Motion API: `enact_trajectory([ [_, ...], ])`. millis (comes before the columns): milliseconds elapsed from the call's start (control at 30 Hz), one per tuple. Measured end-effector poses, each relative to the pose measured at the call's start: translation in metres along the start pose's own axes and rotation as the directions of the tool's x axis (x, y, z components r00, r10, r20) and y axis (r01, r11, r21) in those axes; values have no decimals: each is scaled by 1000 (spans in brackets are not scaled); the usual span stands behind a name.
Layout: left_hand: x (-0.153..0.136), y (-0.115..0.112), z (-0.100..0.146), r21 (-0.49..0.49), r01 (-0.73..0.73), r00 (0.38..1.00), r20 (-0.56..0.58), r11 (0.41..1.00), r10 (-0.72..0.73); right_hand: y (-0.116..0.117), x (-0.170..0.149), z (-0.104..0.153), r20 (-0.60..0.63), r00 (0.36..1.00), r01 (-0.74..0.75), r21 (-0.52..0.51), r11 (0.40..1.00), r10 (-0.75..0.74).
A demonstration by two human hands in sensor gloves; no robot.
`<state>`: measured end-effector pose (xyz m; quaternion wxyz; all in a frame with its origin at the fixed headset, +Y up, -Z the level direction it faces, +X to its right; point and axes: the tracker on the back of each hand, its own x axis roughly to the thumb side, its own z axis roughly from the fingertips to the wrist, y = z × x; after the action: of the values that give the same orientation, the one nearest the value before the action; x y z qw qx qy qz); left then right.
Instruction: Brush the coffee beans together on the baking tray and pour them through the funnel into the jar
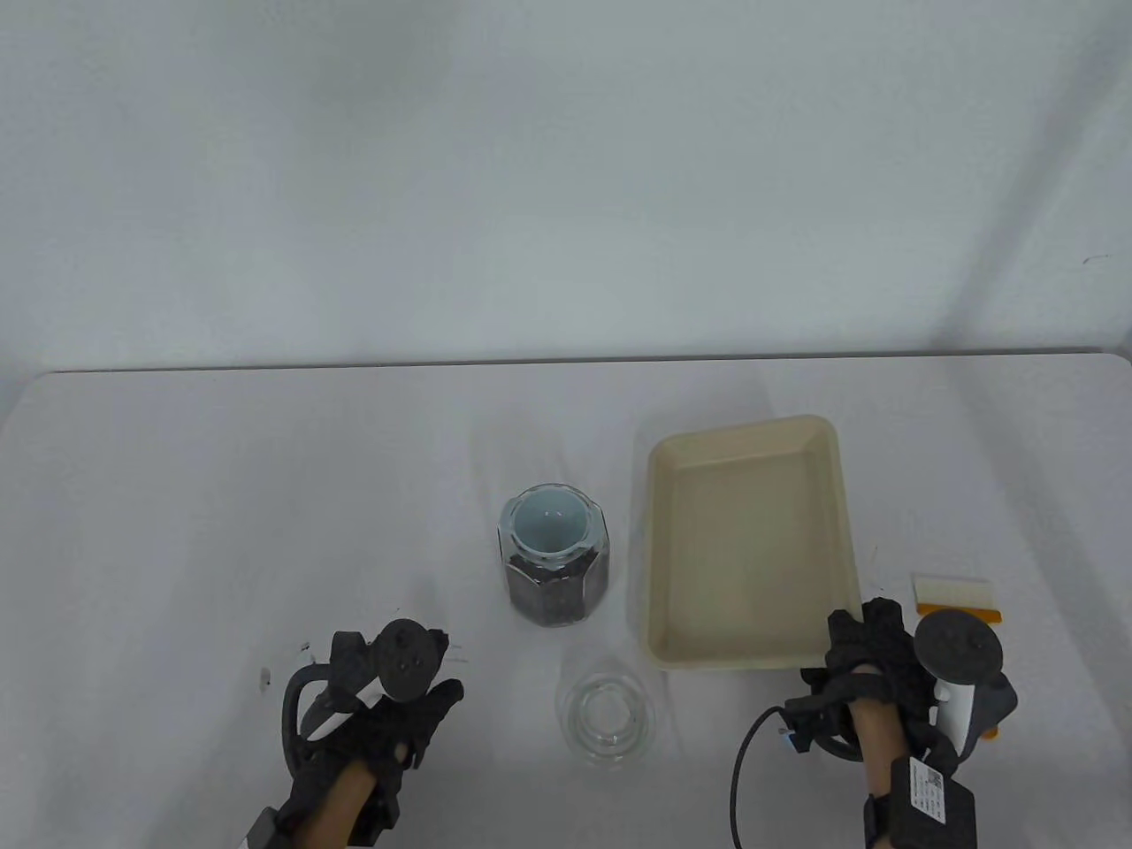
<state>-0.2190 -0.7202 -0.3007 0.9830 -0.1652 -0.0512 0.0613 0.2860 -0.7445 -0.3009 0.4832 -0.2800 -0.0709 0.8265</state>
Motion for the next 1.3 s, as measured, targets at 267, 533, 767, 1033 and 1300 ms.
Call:
enact_trajectory([
  [267,1,-1,0,1,2,1000,4,1000,-2,-4,-10,-8,-17,970,-243,-1,970,243],
  [533,1,-1,1,1,6,1000,6,1000,-6,2,-4,-10,10,765,-644,-15,765,644],
  [767,2,-2,1,2,5,1000,7,1000,-5,10,-4,-11,15,693,-721,25,693,721],
  [1033,2,-2,1,2,9,1000,8,1000,-9,16,-4,-10,32,672,-741,41,671,740],
  [1300,3,-3,1,-5,16,1000,8,1000,-16,19,-3,-9,45,643,-765,45,642,764],
])
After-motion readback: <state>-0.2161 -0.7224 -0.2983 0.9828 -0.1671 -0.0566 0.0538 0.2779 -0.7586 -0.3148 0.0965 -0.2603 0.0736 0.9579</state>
